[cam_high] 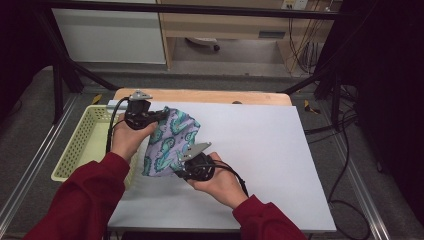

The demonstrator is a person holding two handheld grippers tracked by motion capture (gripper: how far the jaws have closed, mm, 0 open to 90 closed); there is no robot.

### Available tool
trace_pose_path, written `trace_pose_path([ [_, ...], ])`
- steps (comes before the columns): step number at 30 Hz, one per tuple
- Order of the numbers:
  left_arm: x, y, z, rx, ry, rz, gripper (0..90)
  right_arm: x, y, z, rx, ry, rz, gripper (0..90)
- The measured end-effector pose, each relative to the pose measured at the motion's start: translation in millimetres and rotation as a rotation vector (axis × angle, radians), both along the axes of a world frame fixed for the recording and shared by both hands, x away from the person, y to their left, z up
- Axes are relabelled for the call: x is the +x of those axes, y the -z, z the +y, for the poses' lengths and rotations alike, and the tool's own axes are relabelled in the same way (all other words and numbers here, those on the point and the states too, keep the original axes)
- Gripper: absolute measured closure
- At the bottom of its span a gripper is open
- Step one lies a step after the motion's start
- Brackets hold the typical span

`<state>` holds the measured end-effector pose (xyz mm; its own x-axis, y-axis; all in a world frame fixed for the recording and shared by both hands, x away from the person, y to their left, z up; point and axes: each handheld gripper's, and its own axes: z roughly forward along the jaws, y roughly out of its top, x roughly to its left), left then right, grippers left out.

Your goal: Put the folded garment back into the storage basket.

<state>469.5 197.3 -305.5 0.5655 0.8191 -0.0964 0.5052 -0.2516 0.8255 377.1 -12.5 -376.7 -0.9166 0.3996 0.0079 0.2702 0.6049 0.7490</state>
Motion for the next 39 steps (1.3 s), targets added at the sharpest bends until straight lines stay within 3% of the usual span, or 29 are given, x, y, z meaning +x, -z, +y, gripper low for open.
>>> trace_pose_path([
  [14,5.8,-17.4,21.4,-0.043,-0.017,-0.026,85.9,6.0,-13.2,15.7,0.003,-0.011,-0.035,79.4],
  [30,12.1,-24.7,40.2,-0.036,-0.051,-0.05,85.9,20.8,-25.0,34.7,-0.001,-0.02,-0.06,79.2],
  [39,12.1,-27.4,51.5,-0.031,-0.07,-0.059,85.9,23.3,-28.6,44.8,0.024,-0.031,-0.063,79.2],
])
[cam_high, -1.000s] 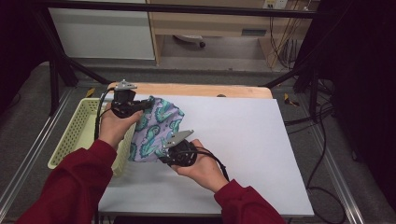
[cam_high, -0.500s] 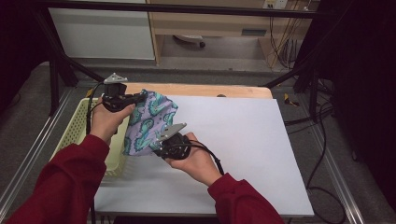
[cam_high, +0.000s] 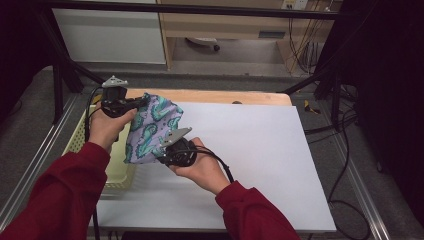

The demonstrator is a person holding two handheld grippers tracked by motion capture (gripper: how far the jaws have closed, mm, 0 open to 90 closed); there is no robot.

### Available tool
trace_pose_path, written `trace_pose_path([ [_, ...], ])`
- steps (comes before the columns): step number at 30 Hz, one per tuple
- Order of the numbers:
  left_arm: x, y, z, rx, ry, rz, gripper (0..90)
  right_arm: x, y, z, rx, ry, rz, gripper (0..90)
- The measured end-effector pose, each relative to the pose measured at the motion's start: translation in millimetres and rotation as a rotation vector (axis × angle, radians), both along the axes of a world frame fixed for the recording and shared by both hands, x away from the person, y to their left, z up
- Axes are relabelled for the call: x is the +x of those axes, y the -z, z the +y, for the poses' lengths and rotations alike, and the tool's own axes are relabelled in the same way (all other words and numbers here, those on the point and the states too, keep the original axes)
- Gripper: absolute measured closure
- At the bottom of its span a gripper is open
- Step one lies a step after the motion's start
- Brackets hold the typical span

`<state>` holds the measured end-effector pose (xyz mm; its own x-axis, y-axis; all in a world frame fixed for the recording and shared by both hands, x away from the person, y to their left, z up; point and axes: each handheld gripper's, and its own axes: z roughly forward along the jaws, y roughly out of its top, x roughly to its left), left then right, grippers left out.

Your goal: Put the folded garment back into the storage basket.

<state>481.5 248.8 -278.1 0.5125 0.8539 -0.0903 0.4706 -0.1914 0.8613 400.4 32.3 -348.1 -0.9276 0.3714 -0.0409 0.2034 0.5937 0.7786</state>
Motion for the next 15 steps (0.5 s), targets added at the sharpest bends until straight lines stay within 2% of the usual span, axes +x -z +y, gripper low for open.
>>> trace_pose_path([
  [9,-0.5,-2.1,8.7,0.007,-0.009,-0.005,85.9,1.5,-3.1,8.5,0.008,-0.015,-0.009,79.2],
  [15,-0.6,-2.5,15.4,0.001,-0.029,-0.006,85.9,2.4,-3.7,11.6,0.04,-0.011,0.0,79.2],
])
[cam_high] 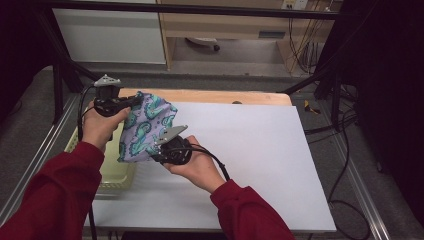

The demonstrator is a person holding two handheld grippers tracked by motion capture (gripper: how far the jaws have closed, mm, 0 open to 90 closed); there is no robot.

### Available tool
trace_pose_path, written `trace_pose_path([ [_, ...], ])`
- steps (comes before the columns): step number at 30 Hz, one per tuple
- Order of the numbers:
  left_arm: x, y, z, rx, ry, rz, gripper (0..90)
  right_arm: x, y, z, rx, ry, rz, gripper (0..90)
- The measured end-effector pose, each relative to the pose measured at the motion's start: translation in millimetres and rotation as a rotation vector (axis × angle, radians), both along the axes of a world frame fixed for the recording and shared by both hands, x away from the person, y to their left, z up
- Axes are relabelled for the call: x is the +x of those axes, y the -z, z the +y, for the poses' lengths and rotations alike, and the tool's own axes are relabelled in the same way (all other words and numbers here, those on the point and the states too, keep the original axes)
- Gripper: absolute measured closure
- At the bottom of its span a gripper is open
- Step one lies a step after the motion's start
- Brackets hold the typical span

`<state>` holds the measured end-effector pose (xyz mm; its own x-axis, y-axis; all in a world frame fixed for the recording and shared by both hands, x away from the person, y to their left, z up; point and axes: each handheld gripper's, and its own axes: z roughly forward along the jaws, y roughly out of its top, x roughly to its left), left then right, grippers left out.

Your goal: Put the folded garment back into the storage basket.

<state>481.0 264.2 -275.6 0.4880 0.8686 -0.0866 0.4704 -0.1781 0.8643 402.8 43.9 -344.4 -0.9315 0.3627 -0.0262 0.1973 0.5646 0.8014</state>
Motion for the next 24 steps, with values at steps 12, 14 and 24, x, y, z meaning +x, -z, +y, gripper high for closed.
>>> trace_pose_path([
  [12,0.3,-0.5,9.1,-0.007,-0.005,-0.002,85.9,-0.1,-1.2,12.9,0.019,-0.008,-0.004,79.2],
  [14,1.2,0.8,12.0,-0.016,-0.006,-0.003,85.9,1.2,-0.2,17.7,0.027,-0.011,-0.001,79.2],
  [24,-0.8,-0.4,22.4,-0.015,-0.02,-0.008,85.9,3.5,1.2,35.0,0.051,-0.018,0.01,79.2],
])
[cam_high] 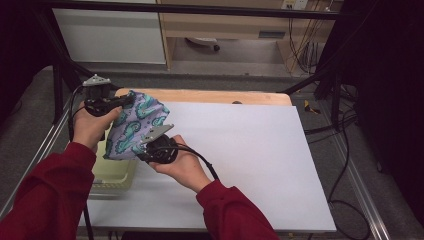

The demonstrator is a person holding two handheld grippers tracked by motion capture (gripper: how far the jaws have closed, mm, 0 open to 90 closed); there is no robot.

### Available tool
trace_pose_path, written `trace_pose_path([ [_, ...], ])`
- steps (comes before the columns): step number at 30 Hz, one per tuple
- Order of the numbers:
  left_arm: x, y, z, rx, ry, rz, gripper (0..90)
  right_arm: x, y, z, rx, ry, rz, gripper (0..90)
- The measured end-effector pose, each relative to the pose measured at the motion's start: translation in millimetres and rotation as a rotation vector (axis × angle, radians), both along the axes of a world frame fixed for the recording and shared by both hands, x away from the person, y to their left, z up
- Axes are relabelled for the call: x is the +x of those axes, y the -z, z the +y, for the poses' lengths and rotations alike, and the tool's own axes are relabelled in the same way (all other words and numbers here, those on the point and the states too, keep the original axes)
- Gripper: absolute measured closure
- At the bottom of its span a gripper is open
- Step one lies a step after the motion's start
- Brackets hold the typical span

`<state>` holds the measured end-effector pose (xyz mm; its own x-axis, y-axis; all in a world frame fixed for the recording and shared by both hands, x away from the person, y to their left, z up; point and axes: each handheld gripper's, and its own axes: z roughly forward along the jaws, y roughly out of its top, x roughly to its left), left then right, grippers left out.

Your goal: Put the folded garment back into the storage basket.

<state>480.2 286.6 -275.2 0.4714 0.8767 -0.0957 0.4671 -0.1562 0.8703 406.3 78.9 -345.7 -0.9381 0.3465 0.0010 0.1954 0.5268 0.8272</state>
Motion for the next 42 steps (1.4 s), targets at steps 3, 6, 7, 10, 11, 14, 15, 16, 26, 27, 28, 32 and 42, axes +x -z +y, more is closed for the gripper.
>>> trace_pose_path([
  [3,0.0,-0.5,5.1,-0.005,-0.007,-0.004,85.9,2.1,0.0,4.5,0.022,0.011,0.011,79.2],
  [6,-0.1,-1.7,10.3,-0.006,-0.013,-0.009,86.0,3.0,0.2,8.8,0.024,0.012,0.013,79.2],
  [7,-0.1,-2.2,12.3,-0.004,-0.015,-0.011,85.9,3.8,0.3,11.1,0.024,0.012,0.008,79.2],
  [10,0.2,-3.9,19.1,-0.002,-0.024,-0.016,85.9,5.9,-0.8,19.1,0.031,0.01,0.011,79.2],
  [11,0.3,-4.4,21.3,-0.004,-0.027,-0.018,85.9,5.9,-0.8,19.1,0.031,0.01,0.011,79.2],
  [14,0.4,-4.7,27.2,-0.009,-0.032,-0.021,86.0,7.3,-2.4,25.5,0.047,0.011,0.011,79.2],
  [15,0.0,-4.8,30.1,-0.013,-0.035,-0.025,85.9,7.9,-2.7,26.7,0.052,0.012,0.013,79.2],
  [16,0.0,-4.8,30.1,-0.013,-0.035,-0.025,85.9,8.3,-2.7,28.3,0.057,0.014,0.018,79.2],
  [26,-0.4,-7.3,37.2,-0.02,-0.045,-0.034,86.0,11.0,-3.2,39.0,0.068,0.013,0.019,79.2],
  [27,-0.4,-7.3,37.5,-0.021,-0.045,-0.034,85.9,11.1,-3.1,40.2,0.066,0.014,0.018,79.2],
  [28,-0.4,-7.4,37.7,-0.021,-0.045,-0.034,85.9,11.3,-3.1,41.0,0.064,0.012,0.016,79.2],
  [32,-0.4,-7.2,38.5,-0.02,-0.045,-0.034,85.9,11.5,-2.8,44.6,0.064,0.01,0.012,79.2],
  [42,1.6,-6.6,42.9,-0.011,-0.056,-0.037,85.9,12.2,-2.7,50.9,0.054,0.006,0.009,79.2],
])
